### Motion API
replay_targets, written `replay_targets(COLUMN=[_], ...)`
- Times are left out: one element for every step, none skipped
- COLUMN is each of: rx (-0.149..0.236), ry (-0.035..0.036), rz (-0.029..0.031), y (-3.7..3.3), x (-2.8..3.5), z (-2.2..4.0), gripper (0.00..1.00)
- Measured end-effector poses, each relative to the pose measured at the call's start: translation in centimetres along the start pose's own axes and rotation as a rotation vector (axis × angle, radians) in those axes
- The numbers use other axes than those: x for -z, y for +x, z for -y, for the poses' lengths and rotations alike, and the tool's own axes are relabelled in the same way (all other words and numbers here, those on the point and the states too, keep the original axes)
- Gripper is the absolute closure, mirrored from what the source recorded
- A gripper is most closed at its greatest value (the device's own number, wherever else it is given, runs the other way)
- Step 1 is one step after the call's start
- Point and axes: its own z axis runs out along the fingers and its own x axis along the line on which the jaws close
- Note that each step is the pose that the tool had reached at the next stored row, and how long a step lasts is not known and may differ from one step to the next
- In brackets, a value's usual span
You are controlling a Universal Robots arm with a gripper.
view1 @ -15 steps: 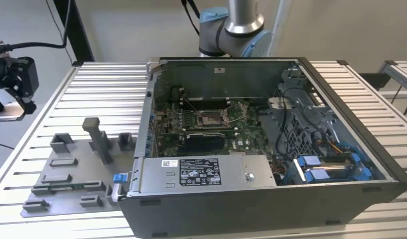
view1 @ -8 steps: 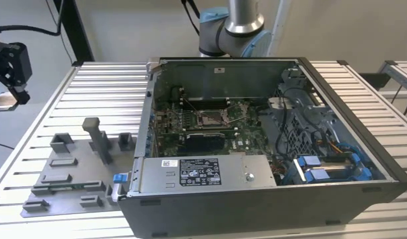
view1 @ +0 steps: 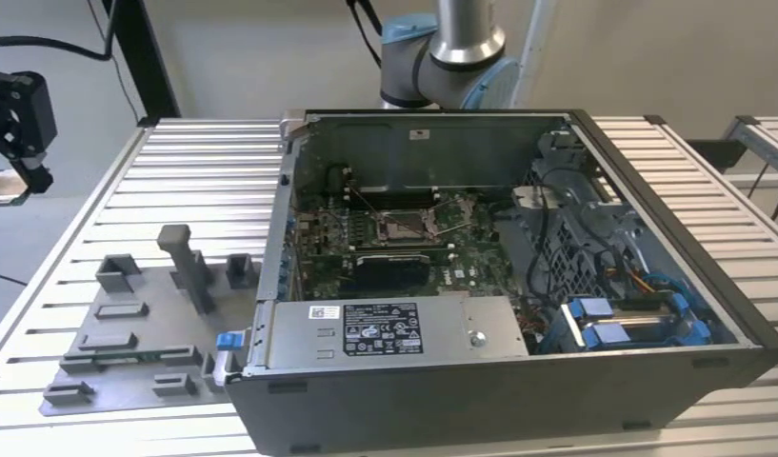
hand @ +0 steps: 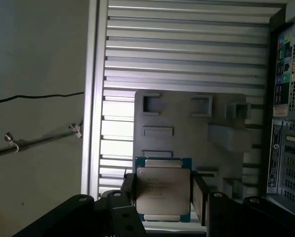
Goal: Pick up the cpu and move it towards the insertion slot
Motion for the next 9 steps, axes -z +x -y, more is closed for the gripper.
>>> replay_targets(rx=[0.0,0.0,0.0,0.0,0.0,0.0,0.0,0.0,0.0], ry=[0.0,0.0002,0.0,0.0,0.0,0.0001,0.0,0.0001,0.0], rz=[0.0,-0.0001,-0.0001,-0.0001,-0.0002,-0.0005,-0.0007,-0.001,-0.0013], y=[-0.03,-0.15,-0.36,-0.62,-0.96,-1.33,-1.74,-2.15,-2.55], x=[0.0,0.01,0.01,0.01,0.01,0.02,0.02,0.03,0.03], z=[-0.01,0.0,0.01,0.02,0.03,0.05,0.06,0.08,0.09], gripper=[1.0,1.0,1.0,1.0,1.0,1.0,1.0,1.0,1.0])
